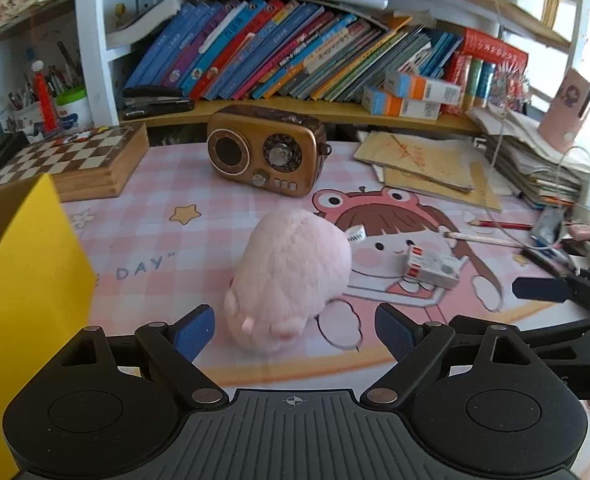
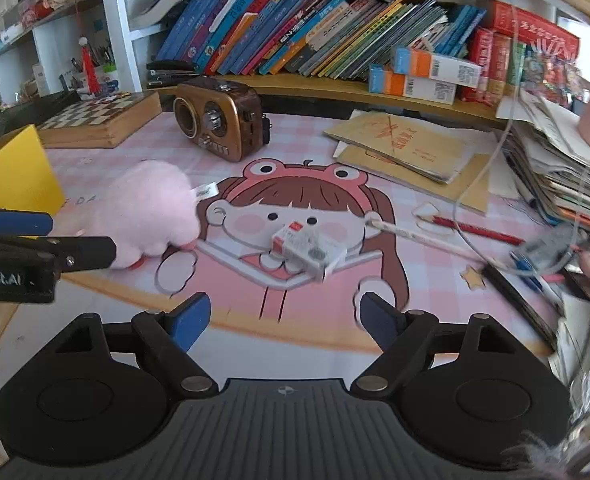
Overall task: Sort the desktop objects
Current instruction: 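Grasp the pink plush pig with the left gripper while the right grasps the white medicine box, then carry the plush pig and medicine box with both grippers toward the yellow box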
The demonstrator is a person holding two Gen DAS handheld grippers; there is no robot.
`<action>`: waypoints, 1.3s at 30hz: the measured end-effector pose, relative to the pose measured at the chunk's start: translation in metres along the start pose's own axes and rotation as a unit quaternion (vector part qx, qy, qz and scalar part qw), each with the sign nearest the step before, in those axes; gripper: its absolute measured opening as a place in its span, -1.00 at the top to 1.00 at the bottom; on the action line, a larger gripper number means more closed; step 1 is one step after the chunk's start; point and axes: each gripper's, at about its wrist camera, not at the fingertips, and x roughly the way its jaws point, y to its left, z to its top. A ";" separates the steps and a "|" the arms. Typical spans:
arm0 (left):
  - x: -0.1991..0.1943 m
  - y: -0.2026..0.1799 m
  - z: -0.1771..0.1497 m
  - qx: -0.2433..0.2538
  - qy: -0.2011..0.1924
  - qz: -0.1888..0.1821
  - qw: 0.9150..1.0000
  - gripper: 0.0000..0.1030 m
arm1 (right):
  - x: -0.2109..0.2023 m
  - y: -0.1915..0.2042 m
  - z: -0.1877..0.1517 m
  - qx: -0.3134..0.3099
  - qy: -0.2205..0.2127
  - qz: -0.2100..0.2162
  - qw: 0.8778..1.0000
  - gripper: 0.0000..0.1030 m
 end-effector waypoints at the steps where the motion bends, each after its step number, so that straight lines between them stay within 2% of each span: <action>1: 0.007 0.000 0.002 -0.001 0.004 0.004 1.000 -0.77 | 0.007 -0.001 0.002 -0.005 0.002 0.000 1.000 -0.60; 5: 0.032 -0.002 0.009 0.004 0.015 0.012 1.000 -0.80 | 0.032 -0.008 0.010 -0.006 0.015 0.001 1.000 -0.61; 9: 0.049 -0.007 0.013 0.029 0.018 0.025 0.999 -0.80 | 0.049 -0.013 0.015 -0.006 0.023 0.002 1.000 -0.62; 14: 0.063 -0.008 0.017 0.030 0.023 0.014 0.999 -0.78 | 0.066 -0.018 0.017 -0.009 0.031 0.002 0.999 -0.62; 17: 0.072 -0.007 0.019 0.018 0.029 0.009 0.999 -0.73 | 0.069 -0.018 0.018 -0.015 0.020 0.005 1.000 -0.58; 19: 0.077 -0.004 0.020 0.010 0.035 0.004 0.999 -0.62 | 0.069 -0.017 0.019 -0.022 0.012 0.008 1.000 -0.41; 21: 0.079 -0.002 0.020 0.003 0.037 -0.003 0.999 -0.50 | 0.070 -0.016 0.020 -0.027 0.004 0.010 1.000 -0.11; 22: 0.080 -0.002 0.021 0.001 0.037 -0.007 0.999 -0.47 | 0.070 -0.016 0.021 -0.027 0.003 0.010 1.000 -0.05; 24: 0.080 -0.001 0.022 0.001 0.037 -0.012 0.999 -0.37 | 0.069 -0.016 0.023 -0.027 0.001 0.016 1.000 0.28; 26: 0.077 0.000 0.022 0.001 0.037 -0.012 0.999 -0.30 | 0.068 -0.017 0.023 -0.026 0.000 0.023 0.999 0.43; 39: 0.013 0.016 0.018 -0.070 -0.005 -0.030 0.997 -0.28 | 0.040 -0.019 0.022 0.015 -0.012 0.050 0.999 0.47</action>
